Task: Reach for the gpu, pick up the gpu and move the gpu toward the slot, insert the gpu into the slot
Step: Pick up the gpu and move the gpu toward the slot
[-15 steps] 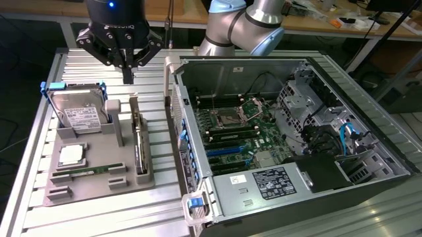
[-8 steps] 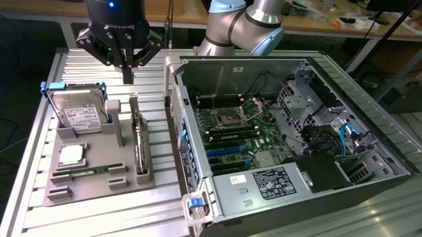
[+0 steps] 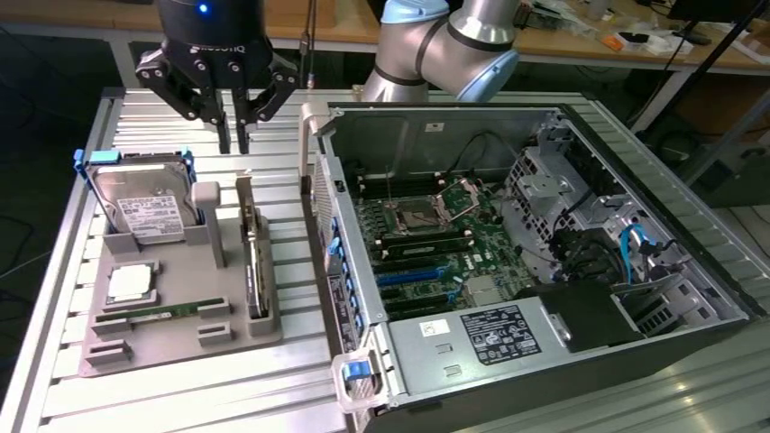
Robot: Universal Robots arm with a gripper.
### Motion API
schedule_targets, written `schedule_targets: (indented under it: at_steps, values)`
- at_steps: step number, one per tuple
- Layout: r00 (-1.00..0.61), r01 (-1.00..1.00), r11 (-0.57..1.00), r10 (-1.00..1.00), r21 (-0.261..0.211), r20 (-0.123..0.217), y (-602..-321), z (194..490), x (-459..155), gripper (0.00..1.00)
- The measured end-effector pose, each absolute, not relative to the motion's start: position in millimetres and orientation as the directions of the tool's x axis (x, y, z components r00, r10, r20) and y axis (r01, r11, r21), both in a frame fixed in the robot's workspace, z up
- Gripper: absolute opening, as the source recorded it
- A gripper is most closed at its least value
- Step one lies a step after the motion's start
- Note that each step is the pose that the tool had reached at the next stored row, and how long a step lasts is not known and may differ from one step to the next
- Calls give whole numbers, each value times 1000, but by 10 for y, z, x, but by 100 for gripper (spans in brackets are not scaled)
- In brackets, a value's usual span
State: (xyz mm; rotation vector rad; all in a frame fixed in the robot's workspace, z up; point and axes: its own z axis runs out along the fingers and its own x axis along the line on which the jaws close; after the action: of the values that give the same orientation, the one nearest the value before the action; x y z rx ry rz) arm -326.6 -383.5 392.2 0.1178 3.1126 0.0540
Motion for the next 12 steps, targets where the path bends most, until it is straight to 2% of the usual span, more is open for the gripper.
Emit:
schedule_targets:
  at_steps: [2, 3, 4, 5, 7, 8, 12]
  values:
    - [-997, 75, 997, 76, 36, -25, -3835, 3922, -3266, 29]
    - [-997, 75, 997, 76, 36, -25, -3835, 3922, -3266, 29]
    - [-997, 75, 997, 76, 36, -25, -3835, 3922, -3266, 35]
    - [-997, 75, 997, 76, 36, -25, -3835, 3922, -3266, 47]
    - [-997, 75, 997, 76, 36, -25, -3840, 3920, -3267, 47]
    - [-997, 73, 997, 74, 36, -25, -3853, 3916, -3267, 54]
    - [-999, 30, 999, 30, 36, -25, -3892, 3905, -3267, 54]
